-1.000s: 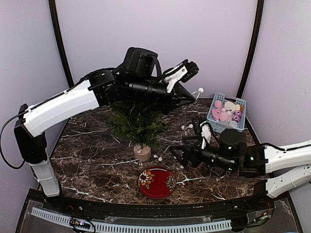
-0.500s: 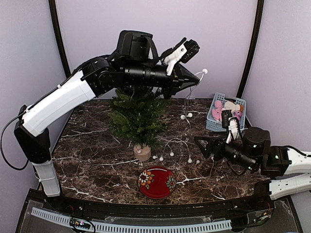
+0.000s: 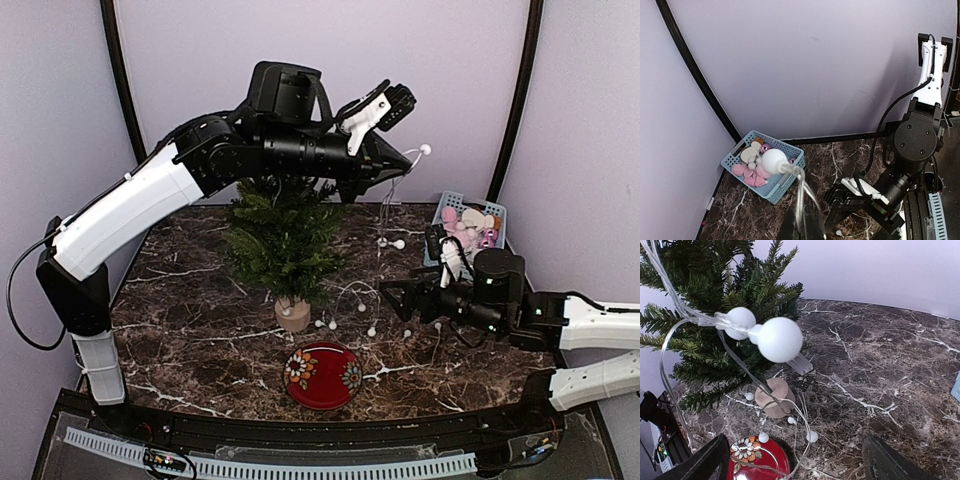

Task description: Decorate the small christmas tree

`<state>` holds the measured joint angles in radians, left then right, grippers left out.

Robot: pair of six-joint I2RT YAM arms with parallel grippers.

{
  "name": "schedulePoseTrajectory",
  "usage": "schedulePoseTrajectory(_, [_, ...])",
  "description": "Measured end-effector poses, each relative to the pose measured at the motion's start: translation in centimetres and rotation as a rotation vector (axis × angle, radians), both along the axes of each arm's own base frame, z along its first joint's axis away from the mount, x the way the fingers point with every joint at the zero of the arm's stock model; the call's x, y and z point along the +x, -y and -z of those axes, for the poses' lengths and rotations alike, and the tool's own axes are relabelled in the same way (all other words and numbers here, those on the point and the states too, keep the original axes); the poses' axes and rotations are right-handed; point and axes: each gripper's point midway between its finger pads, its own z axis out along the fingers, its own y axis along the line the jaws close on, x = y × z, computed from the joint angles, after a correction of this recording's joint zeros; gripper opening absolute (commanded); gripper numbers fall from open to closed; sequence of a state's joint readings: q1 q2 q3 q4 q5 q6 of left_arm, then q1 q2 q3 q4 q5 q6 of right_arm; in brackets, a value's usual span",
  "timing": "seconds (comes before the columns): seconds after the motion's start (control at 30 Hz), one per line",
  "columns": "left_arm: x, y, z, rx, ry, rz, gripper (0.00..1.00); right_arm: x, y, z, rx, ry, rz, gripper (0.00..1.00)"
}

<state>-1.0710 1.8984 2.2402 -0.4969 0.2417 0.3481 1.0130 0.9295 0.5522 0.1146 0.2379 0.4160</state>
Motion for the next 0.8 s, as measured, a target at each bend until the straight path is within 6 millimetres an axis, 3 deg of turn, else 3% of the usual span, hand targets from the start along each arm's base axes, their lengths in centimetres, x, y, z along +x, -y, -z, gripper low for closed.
schedulePoseTrajectory(0.1, [0.2, -0.1, -0.1, 0.003, 0.01, -0.012, 0.0, 0.2, 0.2, -0.6, 0.024, 0.006, 0.003, 0.96])
schedulePoseTrajectory(0.37, [0.7, -0.3, 0.8, 0.036, 0.006, -0.037, 0.0, -0.8, 2.0, -5.3, 0.168, 0.078, -0.006, 0.96])
schedulePoseTrajectory(0.47, [0.7, -0.3, 0.9, 0.037, 0.006, -0.04, 0.0, -1.3, 1.5, -5.3, 0.2, 0.073, -0.044, 0.95])
schedulePoseTrajectory(0.57, [0.7, -0.3, 0.9, 0.037, 0.006, -0.04, 0.0, -1.3, 0.5, -4.1, 0.193, 0.047, -0.073, 0.93])
schedulePoseTrajectory(0.63, [0.7, -0.3, 0.9, 0.037, 0.006, -0.041, 0.0, -0.8, -0.4, -2.3, 0.161, 0.017, -0.082, 0.85])
schedulePoseTrajectory(0.7, [0.7, -0.3, 0.9, 0.037, 0.007, -0.041, 0.0, -0.4, -1.0, -0.7, 0.125, -0.001, -0.077, 0.67])
schedulePoseTrajectory(0.77, [0.8, -0.3, 0.9, 0.037, 0.007, -0.042, 0.0, 0.2, -1.4, 0.4, 0.102, -0.01, -0.067, 0.28])
schedulePoseTrajectory(0.8, [0.8, -0.3, 0.9, 0.037, 0.007, -0.044, 0.0, 0.5, -1.5, 0.7, 0.092, -0.009, -0.061, 0.14])
